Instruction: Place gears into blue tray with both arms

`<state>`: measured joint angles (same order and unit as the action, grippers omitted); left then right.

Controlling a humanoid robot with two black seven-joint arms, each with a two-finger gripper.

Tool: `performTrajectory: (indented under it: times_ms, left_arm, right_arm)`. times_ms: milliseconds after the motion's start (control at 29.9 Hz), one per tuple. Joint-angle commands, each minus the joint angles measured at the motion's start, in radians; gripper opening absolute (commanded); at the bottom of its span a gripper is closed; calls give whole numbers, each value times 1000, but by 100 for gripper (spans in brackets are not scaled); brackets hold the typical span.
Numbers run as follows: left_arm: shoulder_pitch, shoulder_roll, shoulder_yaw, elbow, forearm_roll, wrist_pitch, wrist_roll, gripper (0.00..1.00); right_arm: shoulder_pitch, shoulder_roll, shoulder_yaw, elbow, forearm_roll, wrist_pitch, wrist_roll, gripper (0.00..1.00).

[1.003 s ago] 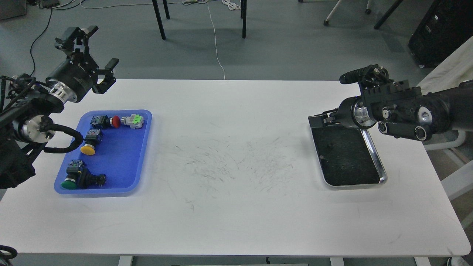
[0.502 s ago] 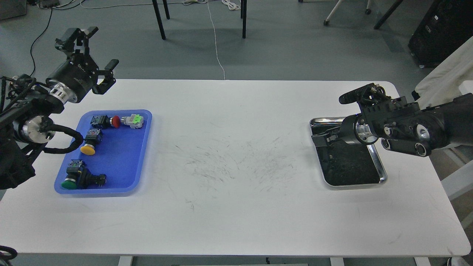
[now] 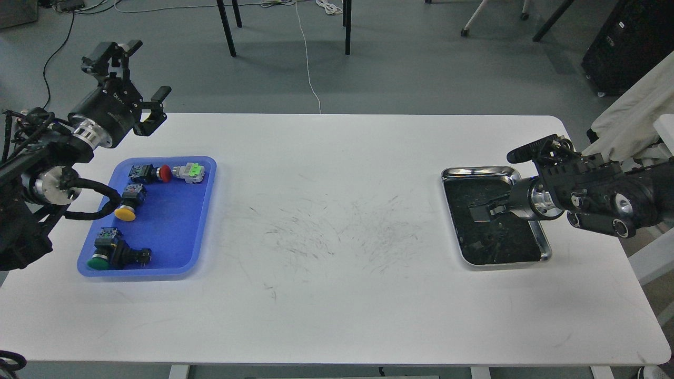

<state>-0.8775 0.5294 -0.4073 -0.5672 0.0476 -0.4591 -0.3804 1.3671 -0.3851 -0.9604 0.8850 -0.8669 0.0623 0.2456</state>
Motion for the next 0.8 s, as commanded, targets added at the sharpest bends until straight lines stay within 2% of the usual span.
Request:
performTrajectory:
  times_ms: [0,234,401,468,769]
  left_arm:
    - [0,1,-1,1,-2,0,0,98]
    - [0,1,-1,1,-2,2,-2,98]
    - [0,1,-1,3,-2,2,-2,98]
    - [2,1,-1,3,-2,2,-2,98]
    - [5,6,-1,3,-2,0,-2,98]
  right_arm:
    - [-5,5,3,-12,2,-2,0,85]
    - [-9,38,3,-41,3,-2,0,84]
    - [-17,40,3,-51,0,-2,1,79]
    - [-19,40,2,-55,-1,-2,4,70]
    - [-19,55,5,-66,3,-4,8,66]
